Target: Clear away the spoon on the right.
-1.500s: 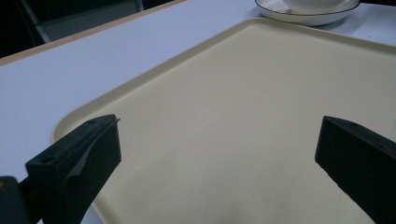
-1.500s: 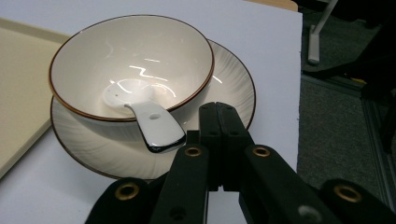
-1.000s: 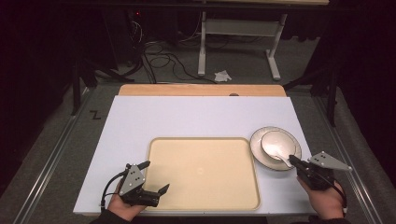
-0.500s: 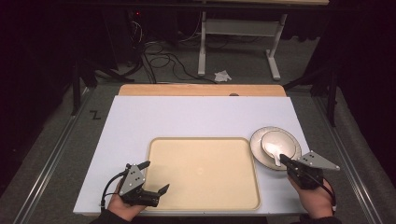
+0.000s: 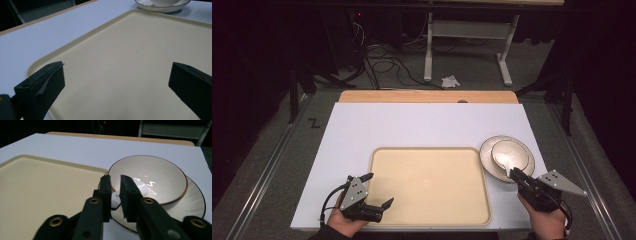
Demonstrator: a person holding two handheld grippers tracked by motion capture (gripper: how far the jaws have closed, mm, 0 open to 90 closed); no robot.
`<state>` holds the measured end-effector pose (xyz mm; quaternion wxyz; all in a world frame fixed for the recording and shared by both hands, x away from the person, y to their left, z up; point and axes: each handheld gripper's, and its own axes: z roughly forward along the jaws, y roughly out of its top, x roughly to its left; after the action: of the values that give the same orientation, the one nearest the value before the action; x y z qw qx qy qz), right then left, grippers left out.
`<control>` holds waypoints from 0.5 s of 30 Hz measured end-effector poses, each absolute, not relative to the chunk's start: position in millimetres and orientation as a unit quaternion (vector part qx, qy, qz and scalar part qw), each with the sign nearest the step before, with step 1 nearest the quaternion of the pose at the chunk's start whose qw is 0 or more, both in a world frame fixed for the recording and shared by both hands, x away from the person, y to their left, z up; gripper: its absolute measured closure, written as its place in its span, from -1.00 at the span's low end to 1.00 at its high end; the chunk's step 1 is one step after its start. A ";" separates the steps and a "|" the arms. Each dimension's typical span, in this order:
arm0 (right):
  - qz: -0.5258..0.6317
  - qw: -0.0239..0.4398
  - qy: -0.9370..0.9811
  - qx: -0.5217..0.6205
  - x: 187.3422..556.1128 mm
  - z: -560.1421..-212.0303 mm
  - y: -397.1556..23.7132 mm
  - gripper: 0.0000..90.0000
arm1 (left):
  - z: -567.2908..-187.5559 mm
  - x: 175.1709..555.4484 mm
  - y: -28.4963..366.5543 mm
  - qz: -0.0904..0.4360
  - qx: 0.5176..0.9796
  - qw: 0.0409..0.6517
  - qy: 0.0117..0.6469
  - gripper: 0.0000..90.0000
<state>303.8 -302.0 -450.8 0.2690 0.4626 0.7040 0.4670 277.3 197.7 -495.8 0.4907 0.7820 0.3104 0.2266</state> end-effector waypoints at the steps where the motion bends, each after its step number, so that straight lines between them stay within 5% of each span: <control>1: 0.471 0.265 0.700 0.467 301.9 -453.0 -302.8 0.72 | -495.8 277.3 197.6 0.226 0.782 0.490 0.310 -0.97; 15: 0.492 0.247 0.645 0.530 304.0 -461.7 -300.4 0.04 | -497.3 278.4 195.4 0.225 0.787 0.484 0.310 -0.97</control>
<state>304.0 -300.4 -461.7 0.2465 0.5304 0.6448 0.4921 278.4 195.4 -497.3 0.4841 0.7868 0.3096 0.2253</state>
